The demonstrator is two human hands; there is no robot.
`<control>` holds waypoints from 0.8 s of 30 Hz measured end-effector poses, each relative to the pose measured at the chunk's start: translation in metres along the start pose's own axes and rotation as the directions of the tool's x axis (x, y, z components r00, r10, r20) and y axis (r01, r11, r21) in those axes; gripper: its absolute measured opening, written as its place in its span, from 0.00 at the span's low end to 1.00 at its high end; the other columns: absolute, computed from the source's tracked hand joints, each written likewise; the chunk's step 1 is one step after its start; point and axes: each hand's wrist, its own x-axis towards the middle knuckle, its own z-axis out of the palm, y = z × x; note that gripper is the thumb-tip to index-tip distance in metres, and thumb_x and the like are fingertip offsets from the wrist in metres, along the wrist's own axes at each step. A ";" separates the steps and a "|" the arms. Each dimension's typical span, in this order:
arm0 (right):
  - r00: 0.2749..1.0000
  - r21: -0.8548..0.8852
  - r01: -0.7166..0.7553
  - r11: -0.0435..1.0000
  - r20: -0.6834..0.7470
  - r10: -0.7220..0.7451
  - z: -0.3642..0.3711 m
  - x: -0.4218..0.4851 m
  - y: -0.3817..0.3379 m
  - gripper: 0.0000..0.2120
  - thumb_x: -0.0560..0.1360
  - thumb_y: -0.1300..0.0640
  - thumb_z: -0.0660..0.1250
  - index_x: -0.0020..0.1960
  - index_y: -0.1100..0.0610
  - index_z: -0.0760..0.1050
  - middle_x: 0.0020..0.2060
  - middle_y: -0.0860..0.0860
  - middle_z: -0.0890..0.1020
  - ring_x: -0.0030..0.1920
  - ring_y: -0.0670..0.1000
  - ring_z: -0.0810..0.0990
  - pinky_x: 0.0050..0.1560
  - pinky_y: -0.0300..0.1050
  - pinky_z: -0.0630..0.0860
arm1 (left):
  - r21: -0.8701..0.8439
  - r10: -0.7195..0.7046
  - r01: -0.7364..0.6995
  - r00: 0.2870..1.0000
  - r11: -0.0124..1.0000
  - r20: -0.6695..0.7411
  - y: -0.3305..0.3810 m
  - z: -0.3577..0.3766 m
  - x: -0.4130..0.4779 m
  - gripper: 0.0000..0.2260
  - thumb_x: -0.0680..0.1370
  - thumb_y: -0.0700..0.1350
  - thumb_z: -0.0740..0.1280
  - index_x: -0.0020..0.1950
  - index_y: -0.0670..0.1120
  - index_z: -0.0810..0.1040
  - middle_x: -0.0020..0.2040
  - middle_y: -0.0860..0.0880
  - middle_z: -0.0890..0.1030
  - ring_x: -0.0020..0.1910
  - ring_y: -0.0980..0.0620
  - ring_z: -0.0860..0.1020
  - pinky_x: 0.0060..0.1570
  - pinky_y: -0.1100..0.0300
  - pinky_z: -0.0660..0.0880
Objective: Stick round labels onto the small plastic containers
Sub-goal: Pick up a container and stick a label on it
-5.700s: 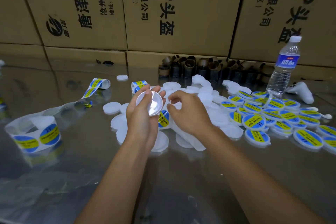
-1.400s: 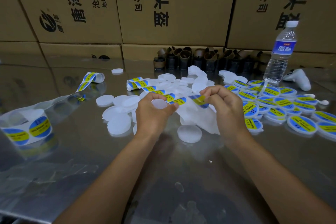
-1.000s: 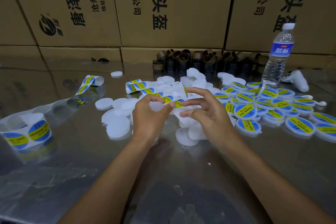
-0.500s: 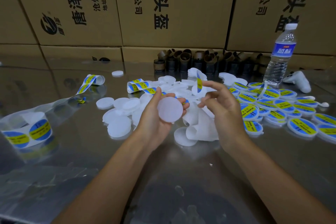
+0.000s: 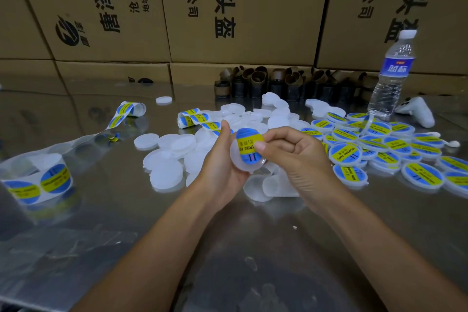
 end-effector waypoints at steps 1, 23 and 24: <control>1.000 -0.017 -0.006 1.000 -0.005 0.006 0.000 0.000 0.000 0.06 0.66 0.63 0.73 0.38 0.56 0.77 0.28 0.48 0.82 0.30 0.43 0.79 0.35 0.31 0.75 | 0.001 0.010 -0.010 1.000 1.000 -0.005 0.000 0.000 0.001 0.25 0.81 0.60 0.48 0.49 0.42 0.75 0.40 0.45 0.84 0.40 0.52 0.83 0.42 0.60 0.80; 0.976 -0.164 -0.104 0.981 -0.208 0.068 0.003 0.000 0.001 0.09 0.68 0.66 0.73 0.33 0.58 0.76 0.22 0.48 0.79 0.23 0.42 0.74 0.28 0.31 0.72 | 0.053 0.046 -0.043 0.997 0.998 -0.062 -0.001 0.004 -0.001 0.24 0.80 0.59 0.51 0.48 0.41 0.75 0.46 0.40 0.81 0.46 0.45 0.80 0.47 0.56 0.78; 0.975 -0.163 -0.108 0.981 -0.210 0.073 0.003 0.000 0.001 0.09 0.68 0.67 0.73 0.33 0.58 0.76 0.22 0.48 0.79 0.23 0.42 0.74 0.28 0.31 0.73 | 0.053 0.041 -0.037 0.997 0.998 -0.061 -0.001 0.004 -0.002 0.24 0.80 0.60 0.51 0.49 0.41 0.75 0.46 0.39 0.81 0.47 0.44 0.80 0.47 0.56 0.78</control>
